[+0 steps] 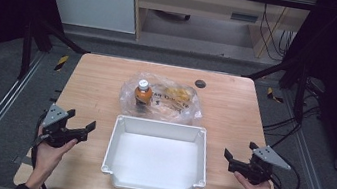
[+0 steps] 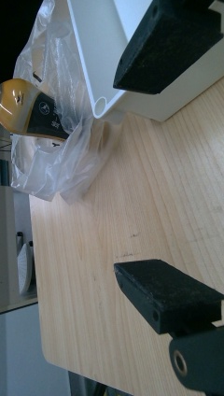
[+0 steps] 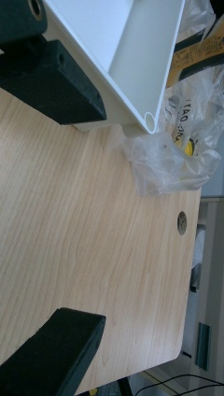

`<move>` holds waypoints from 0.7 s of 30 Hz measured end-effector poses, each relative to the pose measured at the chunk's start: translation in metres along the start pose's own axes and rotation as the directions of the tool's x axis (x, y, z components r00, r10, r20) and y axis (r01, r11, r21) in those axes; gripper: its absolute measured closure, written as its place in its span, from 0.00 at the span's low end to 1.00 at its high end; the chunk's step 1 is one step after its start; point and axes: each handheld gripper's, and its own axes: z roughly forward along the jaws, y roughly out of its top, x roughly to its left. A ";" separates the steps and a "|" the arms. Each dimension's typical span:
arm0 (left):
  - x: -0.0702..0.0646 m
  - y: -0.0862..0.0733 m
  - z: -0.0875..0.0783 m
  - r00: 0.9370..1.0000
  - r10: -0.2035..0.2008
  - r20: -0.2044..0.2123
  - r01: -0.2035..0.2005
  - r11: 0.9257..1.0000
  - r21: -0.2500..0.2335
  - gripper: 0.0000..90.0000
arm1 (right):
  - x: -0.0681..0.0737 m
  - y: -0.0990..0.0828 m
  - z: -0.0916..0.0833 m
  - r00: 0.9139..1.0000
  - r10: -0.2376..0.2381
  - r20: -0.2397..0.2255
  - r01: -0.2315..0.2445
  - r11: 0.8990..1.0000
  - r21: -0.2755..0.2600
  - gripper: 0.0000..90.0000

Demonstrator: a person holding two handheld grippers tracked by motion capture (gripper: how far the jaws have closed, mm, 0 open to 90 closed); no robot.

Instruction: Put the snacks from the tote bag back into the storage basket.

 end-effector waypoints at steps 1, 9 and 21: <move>0.000 0.000 0.000 1.000 -0.001 -0.002 0.001 1.000 -0.001 0.11 | 0.000 0.000 0.000 1.000 -0.001 -0.002 0.001 1.000 0.000 0.05; -0.003 0.004 0.002 1.000 -0.007 0.008 0.007 1.000 -0.005 0.12 | -0.001 0.000 0.000 1.000 -0.002 0.003 0.002 1.000 0.005 0.05; -0.013 0.016 0.011 1.000 -0.002 0.021 0.003 1.000 -0.017 0.12 | 0.001 0.000 0.003 1.000 -0.018 -0.002 0.018 1.000 0.019 0.05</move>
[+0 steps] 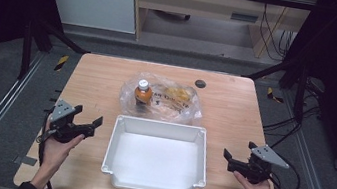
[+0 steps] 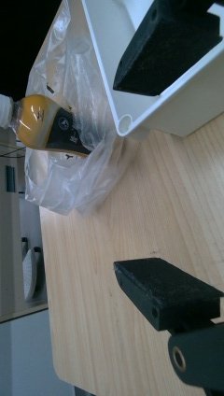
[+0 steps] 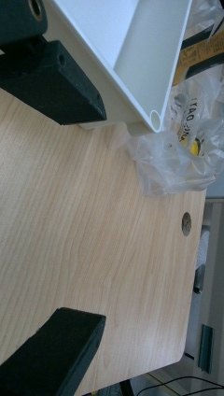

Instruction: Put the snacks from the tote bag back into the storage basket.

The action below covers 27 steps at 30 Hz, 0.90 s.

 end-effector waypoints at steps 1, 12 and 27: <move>-0.001 0.001 0.000 1.000 0.002 0.002 -0.002 1.000 -0.001 0.12 | 0.000 0.000 0.000 1.000 0.000 0.000 0.000 1.000 0.000 0.05; -0.007 0.012 0.009 1.000 0.026 0.002 -0.026 1.000 0.003 0.11 | 0.000 -0.001 0.001 1.000 -0.005 0.002 0.005 1.000 0.009 0.05; -0.019 0.034 0.026 0.999 0.050 0.020 -0.050 0.998 -0.024 0.12 | 0.001 -0.001 0.000 1.000 -0.003 0.004 0.003 1.000 0.012 0.05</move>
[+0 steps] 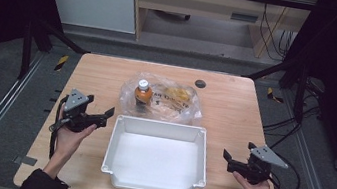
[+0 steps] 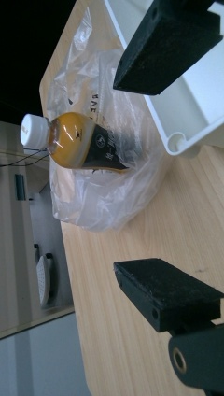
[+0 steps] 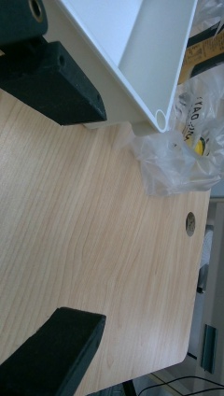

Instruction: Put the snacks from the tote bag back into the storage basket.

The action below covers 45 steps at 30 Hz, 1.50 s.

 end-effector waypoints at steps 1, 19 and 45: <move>-0.001 0.002 0.001 1.000 0.004 0.001 -0.004 1.000 0.000 0.12 | 0.000 0.000 0.000 1.000 -0.001 -0.001 0.001 1.000 0.001 0.05; -0.015 0.024 0.018 0.999 0.026 0.027 -0.026 0.999 -0.025 0.14 | 0.001 0.000 0.001 1.000 0.001 -0.009 -0.001 1.000 0.005 0.05; -0.036 0.039 0.045 0.997 0.074 0.026 -0.073 0.997 -0.028 0.23 | 0.001 0.000 0.002 1.000 -0.003 -0.011 0.003 1.000 0.004 0.05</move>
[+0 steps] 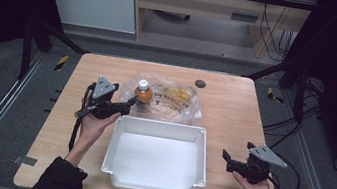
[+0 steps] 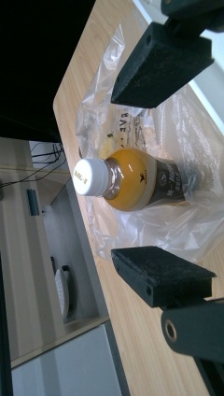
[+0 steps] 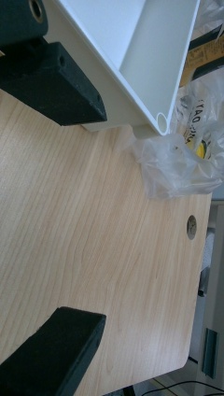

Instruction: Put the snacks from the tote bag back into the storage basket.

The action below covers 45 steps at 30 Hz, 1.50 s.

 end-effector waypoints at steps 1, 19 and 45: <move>-0.001 0.000 0.001 1.000 -0.001 -0.001 0.001 1.000 -0.002 0.23 | 0.000 0.000 0.000 1.000 0.001 0.000 -0.001 1.000 0.001 0.05; -0.008 0.007 0.019 1.000 0.010 -0.010 -0.010 1.000 0.015 0.26 | 0.000 0.000 0.000 1.000 0.001 -0.001 -0.001 1.000 0.002 0.05; -0.010 0.008 0.045 1.000 0.015 -0.016 -0.014 0.999 0.037 0.36 | 0.001 0.000 0.001 1.000 0.002 -0.005 -0.002 1.000 0.007 0.06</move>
